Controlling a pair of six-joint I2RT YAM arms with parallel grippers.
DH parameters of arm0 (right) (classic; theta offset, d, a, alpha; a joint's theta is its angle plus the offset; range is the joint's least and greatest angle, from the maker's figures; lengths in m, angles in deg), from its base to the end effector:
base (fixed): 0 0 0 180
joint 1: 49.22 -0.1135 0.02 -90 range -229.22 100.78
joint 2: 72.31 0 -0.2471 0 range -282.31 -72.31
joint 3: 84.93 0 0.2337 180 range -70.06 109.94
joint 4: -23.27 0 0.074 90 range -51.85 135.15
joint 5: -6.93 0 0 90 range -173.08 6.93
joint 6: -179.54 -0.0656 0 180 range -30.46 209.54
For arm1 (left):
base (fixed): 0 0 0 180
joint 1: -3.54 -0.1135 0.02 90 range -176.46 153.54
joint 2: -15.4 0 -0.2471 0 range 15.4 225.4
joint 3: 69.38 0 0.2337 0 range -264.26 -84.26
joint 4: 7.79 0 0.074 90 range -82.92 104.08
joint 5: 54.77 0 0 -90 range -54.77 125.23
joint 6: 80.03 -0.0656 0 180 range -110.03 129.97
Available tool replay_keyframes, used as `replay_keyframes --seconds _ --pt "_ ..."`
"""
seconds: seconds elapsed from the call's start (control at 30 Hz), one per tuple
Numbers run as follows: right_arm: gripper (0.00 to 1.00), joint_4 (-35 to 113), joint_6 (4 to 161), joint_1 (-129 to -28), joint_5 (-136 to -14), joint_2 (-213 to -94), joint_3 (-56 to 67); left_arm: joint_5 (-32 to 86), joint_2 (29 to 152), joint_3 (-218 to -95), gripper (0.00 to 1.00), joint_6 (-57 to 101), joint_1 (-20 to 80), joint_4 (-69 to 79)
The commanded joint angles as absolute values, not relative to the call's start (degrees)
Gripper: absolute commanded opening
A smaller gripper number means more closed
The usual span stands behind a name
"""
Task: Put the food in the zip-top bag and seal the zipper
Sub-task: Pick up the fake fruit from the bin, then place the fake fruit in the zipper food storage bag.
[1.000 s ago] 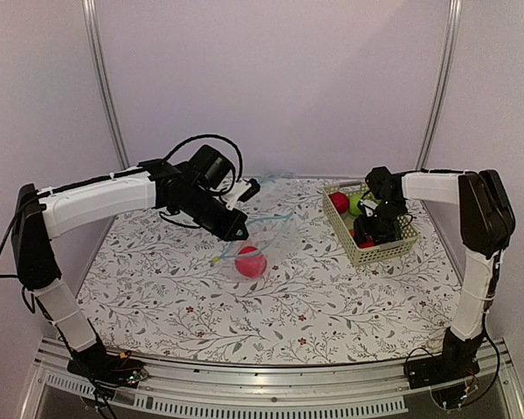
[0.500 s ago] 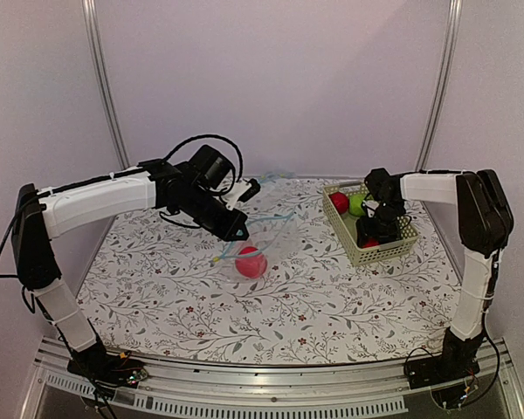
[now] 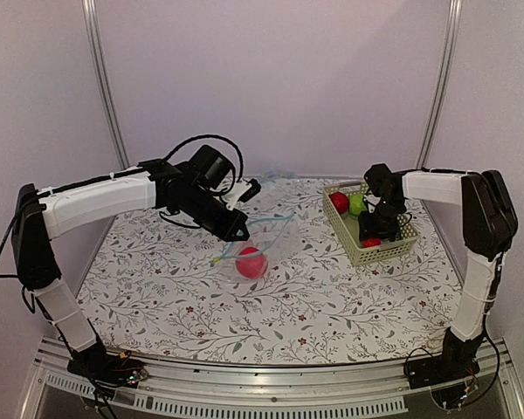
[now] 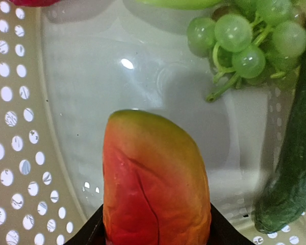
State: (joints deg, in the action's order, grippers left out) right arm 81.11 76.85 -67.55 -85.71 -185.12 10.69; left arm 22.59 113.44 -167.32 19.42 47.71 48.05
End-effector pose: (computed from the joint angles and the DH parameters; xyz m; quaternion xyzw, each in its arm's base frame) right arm 0.3570 0.1151 0.1374 -0.0458 0.9902 0.0128 0.1316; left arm 0.2522 -0.2650 0.2434 0.3143 0.8974 -0.2252 0.2123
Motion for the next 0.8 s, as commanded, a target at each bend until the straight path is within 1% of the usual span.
replay_keyframes --seconds 0.0,0.27,0.4,0.6,0.77 --pt "0.54 80.5 76.7 -67.7 -88.5 -178.7 10.4 21.4 112.6 -166.9 0.0 19.2 47.1 47.2" --pt "0.53 82.4 77.2 -67.7 -87.8 -167.8 10.8 19.7 112.7 -167.0 0.0 19.2 47.1 47.1" --pt "0.52 84.6 76.0 -69.5 -83.8 -159.4 11.8 18.3 112.8 -167.0 0.0 19.4 47.1 47.0" --pt "0.53 79.0 73.1 -81.8 -81.6 -149.0 8.9 16.9 113.0 -167.0 0.0 19.5 47.1 46.7" --pt "0.53 70.1 69.6 -94.4 -86.3 -145.7 5.9 15.1 113.4 -167.0 0.0 20.2 47.1 46.3"
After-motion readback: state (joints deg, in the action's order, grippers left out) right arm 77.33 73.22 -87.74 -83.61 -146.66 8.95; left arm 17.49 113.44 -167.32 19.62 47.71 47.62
